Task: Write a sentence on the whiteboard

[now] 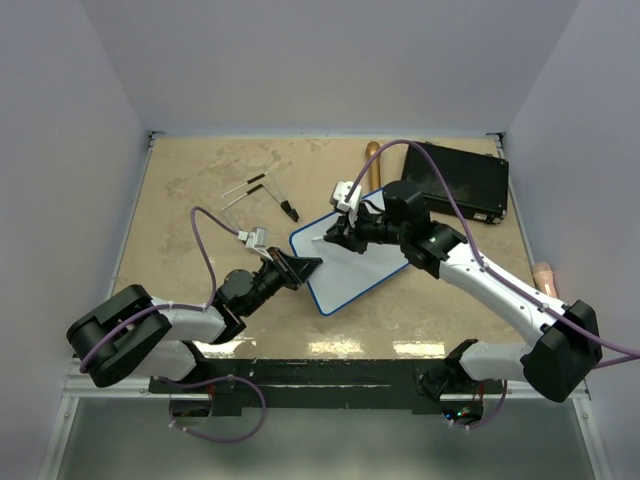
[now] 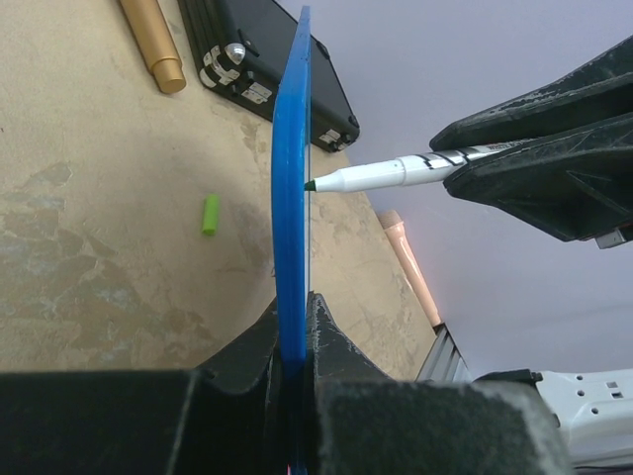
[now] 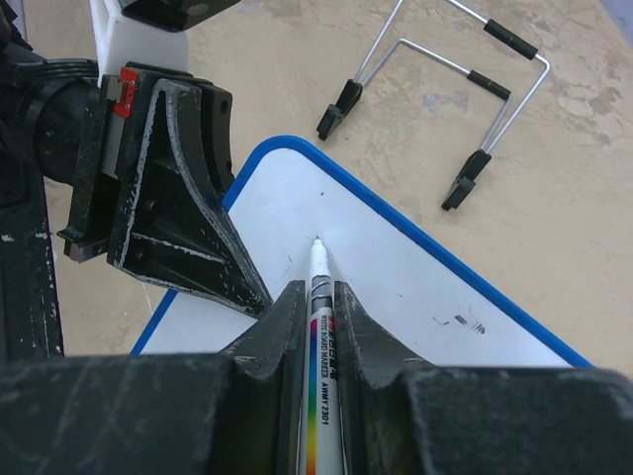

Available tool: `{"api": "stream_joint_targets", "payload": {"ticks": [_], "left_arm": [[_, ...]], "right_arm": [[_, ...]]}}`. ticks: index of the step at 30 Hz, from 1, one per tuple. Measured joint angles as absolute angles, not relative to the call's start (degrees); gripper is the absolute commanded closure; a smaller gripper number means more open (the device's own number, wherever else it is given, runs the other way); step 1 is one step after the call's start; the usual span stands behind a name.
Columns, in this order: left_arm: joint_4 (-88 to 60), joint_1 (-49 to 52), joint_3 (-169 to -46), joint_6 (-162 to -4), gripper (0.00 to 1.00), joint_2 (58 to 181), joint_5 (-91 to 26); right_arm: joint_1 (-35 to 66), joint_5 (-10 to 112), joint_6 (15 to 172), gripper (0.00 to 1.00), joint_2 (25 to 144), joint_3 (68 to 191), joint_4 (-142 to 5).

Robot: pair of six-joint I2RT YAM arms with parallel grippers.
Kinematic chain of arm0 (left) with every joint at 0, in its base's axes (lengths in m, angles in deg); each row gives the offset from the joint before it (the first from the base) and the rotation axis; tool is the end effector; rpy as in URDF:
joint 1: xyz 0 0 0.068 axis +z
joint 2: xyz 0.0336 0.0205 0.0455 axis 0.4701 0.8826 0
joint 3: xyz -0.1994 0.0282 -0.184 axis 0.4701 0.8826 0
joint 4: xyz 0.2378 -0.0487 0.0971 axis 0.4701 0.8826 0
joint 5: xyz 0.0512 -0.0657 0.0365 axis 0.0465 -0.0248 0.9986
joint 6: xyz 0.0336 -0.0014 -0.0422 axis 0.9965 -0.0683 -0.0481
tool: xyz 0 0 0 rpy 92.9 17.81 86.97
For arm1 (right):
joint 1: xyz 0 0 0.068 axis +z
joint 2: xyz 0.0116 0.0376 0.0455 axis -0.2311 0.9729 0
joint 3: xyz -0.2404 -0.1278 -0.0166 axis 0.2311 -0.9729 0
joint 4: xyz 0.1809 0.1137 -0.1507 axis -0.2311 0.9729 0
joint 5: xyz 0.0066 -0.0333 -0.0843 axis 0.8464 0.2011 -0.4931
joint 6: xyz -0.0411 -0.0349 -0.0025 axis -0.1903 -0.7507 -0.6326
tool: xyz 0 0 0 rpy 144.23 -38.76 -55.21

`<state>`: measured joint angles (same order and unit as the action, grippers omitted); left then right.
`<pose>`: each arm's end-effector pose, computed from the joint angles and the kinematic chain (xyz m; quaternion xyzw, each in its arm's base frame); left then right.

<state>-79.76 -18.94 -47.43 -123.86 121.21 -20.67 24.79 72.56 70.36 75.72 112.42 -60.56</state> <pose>0.1574 -0.1656 0.1799 -0.0573 0.6863 -0.5416 0.4821 0.2160 0.1918 0.3248 -0.4917 0.6510 0.3084 0.4892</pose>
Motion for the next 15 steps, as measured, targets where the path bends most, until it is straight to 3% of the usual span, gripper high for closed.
{"api": "stream_joint_targets", "payload": {"ticks": [15], "left_arm": [[-79.0,-18.9,-47.4,-123.8,1.0,121.1,-19.3]], "right_arm": [[24.9,69.0,71.0,1.0,76.3,112.4,-60.8]]}}
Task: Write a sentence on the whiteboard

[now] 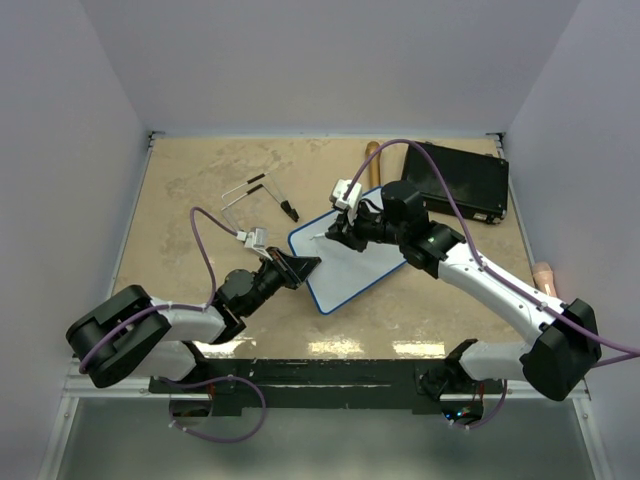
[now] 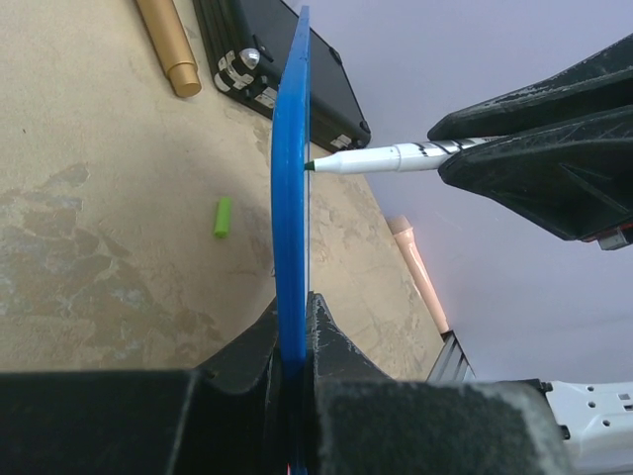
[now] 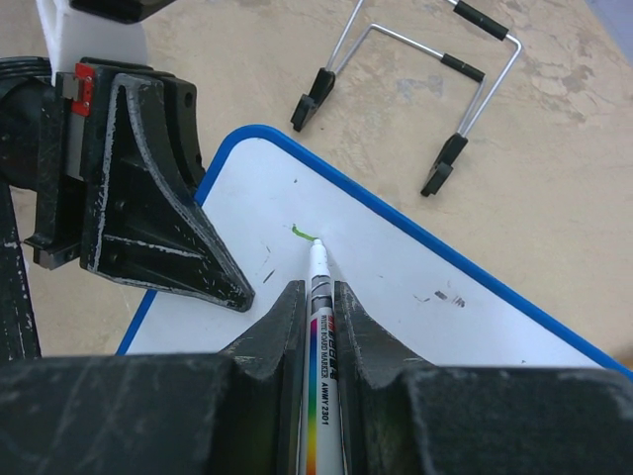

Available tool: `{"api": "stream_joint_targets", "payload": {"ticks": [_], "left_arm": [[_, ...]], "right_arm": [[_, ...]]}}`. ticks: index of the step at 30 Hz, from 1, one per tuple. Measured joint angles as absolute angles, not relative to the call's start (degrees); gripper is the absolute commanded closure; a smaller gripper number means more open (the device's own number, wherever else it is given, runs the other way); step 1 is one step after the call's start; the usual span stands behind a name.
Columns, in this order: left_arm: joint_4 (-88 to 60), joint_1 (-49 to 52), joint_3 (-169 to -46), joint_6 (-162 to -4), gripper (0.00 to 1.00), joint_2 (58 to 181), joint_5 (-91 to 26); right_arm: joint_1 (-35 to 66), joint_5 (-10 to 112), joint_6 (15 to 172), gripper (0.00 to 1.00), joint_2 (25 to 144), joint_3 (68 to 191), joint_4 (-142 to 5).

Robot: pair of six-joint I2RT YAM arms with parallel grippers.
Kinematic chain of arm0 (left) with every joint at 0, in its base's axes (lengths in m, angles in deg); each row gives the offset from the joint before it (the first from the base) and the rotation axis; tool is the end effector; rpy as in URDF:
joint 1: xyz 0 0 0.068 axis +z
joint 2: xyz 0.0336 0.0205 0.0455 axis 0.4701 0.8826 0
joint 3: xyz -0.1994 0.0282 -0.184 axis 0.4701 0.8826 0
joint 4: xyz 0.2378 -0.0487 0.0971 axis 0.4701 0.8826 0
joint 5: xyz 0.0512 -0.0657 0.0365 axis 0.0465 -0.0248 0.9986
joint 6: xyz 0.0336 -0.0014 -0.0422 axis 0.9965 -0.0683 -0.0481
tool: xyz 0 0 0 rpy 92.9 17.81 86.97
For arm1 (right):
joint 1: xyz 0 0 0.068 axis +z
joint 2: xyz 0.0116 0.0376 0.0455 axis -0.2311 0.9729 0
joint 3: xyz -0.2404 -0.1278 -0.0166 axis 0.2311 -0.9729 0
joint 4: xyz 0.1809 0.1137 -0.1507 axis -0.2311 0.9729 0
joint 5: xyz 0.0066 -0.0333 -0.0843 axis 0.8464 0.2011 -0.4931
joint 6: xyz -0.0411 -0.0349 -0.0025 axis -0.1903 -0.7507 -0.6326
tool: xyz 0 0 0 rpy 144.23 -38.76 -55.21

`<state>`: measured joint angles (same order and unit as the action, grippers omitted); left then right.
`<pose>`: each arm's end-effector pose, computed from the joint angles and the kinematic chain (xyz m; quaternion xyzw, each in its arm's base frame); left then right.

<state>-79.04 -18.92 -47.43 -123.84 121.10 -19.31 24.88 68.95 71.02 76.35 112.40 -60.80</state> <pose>0.1579 -0.1649 0.1789 -0.0659 0.6894 -0.5331 0.4861 0.2196 0.1926 0.3217 -0.4763 0.6687 0.2874 0.4934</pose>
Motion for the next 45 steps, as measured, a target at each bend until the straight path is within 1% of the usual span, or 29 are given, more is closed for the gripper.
{"api": "stream_joint_targets", "payload": {"ticks": [14,25,45], "left_arm": [[-77.3,-18.9,-47.4,-123.7,1.0,120.0,-18.9],[-77.5,-18.9,-47.4,-123.7,1.0,120.0,-19.1],[-77.4,-18.9,-47.4,-123.7,1.0,119.9,-19.1]], "right_arm": [[24.7,65.3,71.9,1.0,76.3,112.4,-60.9],[24.4,70.0,70.8,1.0,76.4,112.4,-60.4],[24.4,71.4,68.4,1.0,76.4,112.4,-58.8]]}}
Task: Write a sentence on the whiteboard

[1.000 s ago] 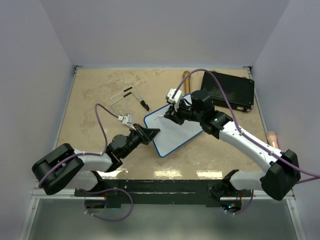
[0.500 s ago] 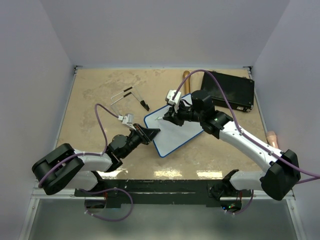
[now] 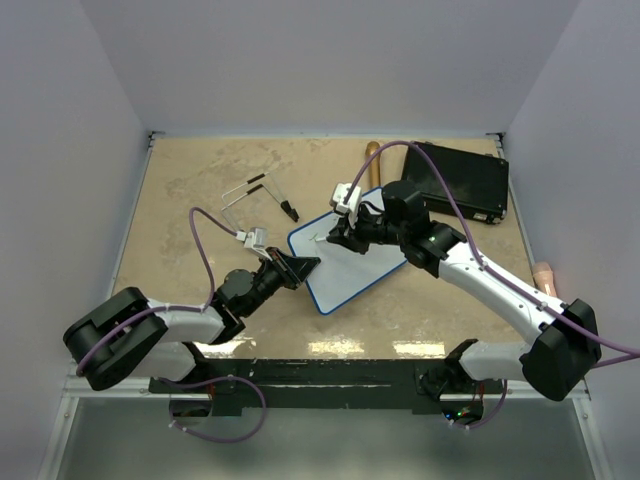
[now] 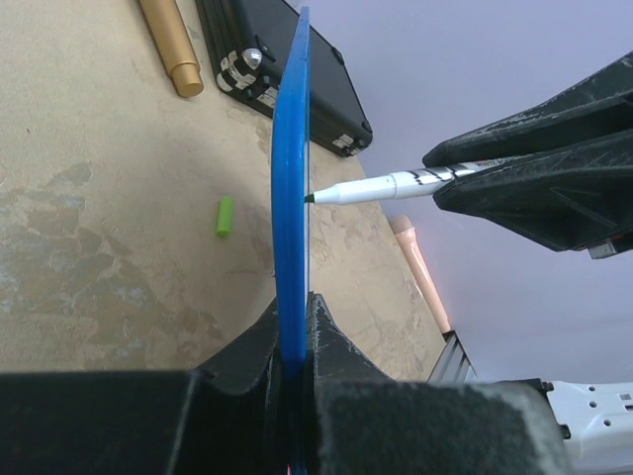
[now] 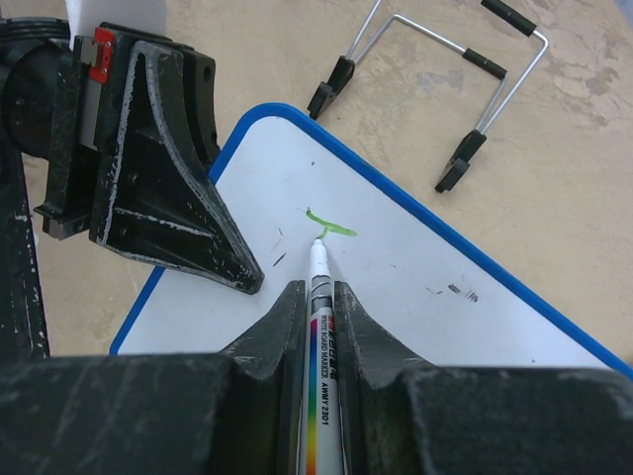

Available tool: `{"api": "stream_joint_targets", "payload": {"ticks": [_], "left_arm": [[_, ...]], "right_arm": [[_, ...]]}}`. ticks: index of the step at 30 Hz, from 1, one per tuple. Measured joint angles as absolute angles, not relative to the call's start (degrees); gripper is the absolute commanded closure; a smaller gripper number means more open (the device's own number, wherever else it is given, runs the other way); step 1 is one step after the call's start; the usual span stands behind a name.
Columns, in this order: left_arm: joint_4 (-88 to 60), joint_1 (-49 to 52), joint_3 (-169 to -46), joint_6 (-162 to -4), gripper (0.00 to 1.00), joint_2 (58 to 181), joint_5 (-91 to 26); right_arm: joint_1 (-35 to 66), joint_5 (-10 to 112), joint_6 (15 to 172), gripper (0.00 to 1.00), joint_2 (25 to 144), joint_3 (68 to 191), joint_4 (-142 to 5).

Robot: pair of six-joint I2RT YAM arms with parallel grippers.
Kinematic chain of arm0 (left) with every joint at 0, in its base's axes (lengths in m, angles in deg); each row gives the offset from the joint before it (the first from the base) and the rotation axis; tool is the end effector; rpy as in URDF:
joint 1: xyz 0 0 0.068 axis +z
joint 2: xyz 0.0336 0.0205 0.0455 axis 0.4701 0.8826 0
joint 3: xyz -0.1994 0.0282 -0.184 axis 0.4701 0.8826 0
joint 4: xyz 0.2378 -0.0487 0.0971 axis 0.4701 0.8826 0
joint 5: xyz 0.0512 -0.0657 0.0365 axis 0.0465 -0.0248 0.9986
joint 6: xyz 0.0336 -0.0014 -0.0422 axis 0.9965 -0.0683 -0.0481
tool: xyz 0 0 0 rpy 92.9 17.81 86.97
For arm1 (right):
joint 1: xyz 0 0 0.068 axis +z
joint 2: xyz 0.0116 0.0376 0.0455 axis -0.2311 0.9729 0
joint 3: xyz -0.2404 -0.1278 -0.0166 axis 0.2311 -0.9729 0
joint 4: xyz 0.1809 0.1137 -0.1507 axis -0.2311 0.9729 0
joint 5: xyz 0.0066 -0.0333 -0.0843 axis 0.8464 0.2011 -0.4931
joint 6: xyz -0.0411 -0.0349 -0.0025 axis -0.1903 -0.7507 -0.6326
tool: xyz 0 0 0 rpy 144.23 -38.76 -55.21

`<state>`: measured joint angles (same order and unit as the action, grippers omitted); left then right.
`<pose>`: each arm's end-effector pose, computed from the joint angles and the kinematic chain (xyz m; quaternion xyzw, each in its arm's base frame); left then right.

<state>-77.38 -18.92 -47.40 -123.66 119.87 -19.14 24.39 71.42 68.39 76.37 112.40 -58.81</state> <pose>0.1571 -0.1638 0.1801 -0.0659 0.6923 -0.5294 0.4860 0.2188 0.1906 0.3186 -0.4983 0.6604 0.2904 0.4809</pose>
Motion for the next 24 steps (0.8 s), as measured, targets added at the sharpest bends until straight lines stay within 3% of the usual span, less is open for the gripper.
{"api": "stream_joint_targets", "payload": {"ticks": [24], "left_arm": [[-77.6,-18.9,-46.7,-122.8,1.0,118.8,-18.9]], "right_arm": [[24.0,76.6,65.6,1.0,76.1,112.7,-52.6]]}}
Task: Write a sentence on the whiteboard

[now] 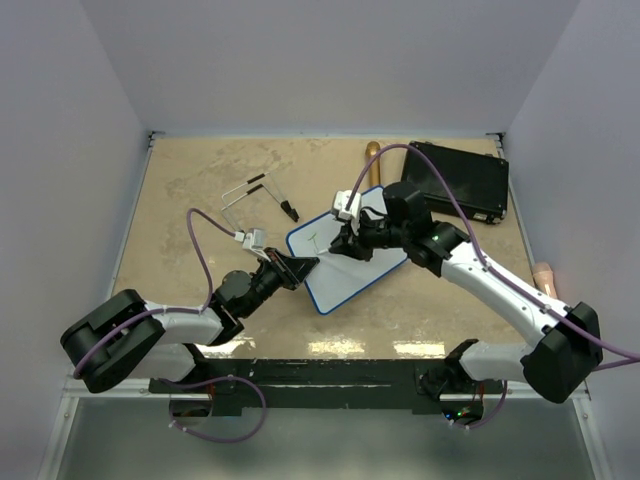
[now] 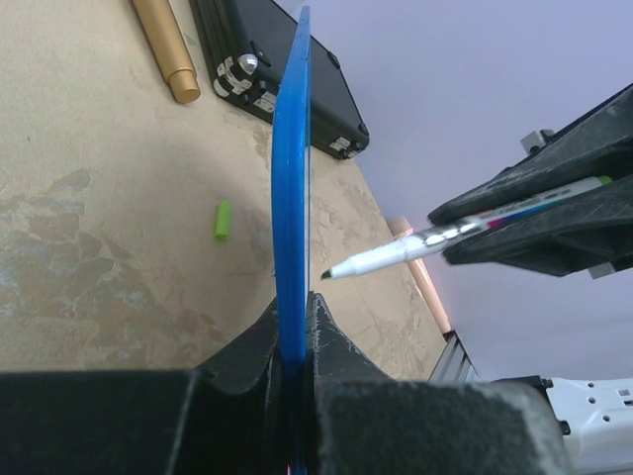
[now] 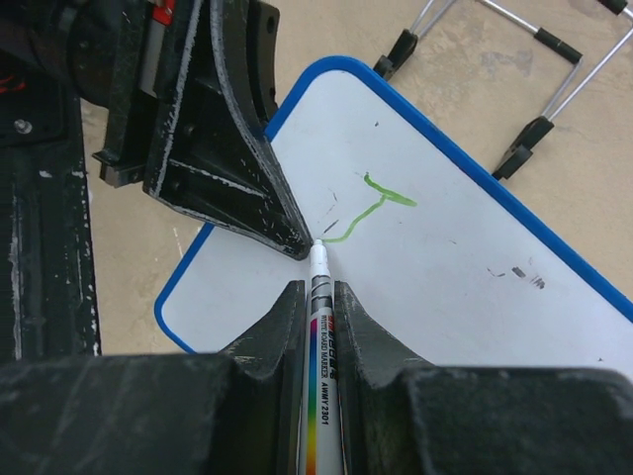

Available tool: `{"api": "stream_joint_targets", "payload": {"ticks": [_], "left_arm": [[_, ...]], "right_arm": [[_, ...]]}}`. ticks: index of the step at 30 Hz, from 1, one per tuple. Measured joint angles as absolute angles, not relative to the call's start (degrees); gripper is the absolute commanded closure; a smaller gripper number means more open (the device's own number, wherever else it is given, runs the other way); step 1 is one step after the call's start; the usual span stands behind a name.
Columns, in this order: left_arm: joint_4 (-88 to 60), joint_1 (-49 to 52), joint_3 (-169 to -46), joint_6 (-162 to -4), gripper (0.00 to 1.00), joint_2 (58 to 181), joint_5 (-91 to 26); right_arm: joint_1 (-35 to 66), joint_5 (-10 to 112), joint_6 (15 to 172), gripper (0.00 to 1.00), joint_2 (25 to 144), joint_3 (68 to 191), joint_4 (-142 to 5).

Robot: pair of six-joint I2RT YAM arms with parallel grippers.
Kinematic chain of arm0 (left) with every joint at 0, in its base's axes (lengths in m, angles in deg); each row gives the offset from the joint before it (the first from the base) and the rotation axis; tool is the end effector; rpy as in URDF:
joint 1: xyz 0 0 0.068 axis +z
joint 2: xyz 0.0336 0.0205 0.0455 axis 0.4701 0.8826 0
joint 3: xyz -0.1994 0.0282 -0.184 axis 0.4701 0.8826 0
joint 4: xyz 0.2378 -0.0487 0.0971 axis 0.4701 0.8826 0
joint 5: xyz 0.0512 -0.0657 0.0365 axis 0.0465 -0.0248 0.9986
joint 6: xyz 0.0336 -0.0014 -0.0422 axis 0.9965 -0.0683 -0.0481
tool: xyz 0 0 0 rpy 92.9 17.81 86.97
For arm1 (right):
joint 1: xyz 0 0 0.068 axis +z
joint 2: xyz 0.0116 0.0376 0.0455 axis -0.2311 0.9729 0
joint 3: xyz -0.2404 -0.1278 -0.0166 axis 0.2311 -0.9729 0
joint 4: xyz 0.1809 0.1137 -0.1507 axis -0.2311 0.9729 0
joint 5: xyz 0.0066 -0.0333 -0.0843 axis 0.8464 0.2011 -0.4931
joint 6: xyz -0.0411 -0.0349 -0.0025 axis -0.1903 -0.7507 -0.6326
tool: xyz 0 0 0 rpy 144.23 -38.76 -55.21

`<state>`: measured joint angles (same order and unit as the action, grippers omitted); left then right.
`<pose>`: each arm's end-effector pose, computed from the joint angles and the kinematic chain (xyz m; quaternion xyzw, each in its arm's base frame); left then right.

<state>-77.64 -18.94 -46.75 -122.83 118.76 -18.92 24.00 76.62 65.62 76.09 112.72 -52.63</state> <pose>0.1547 -0.1612 0.1814 -0.0621 0.6881 -0.5285 0.4933 0.2125 0.1868 0.3125 -0.5290 0.6565 0.3140 0.4365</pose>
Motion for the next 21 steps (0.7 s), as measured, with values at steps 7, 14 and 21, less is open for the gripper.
{"api": "stream_joint_targets", "payload": {"ticks": [7,14,21], "left_arm": [[-78.3,-18.9,-46.6,-122.8,1.0,118.7,-18.9],[-78.6,-18.9,-45.9,-122.9,1.0,118.7,-19.3],[-78.7,-18.9,-45.2,-122.8,1.0,118.7,-19.8]], "right_arm": [[18.0,81.7,65.8,1.0,70.7,114.2,-52.9],[15.8,83.9,64.5,1.0,69.1,114.2,-53.6],[15.8,87.1,59.3,1.0,70.5,113.8,-51.4]]}}
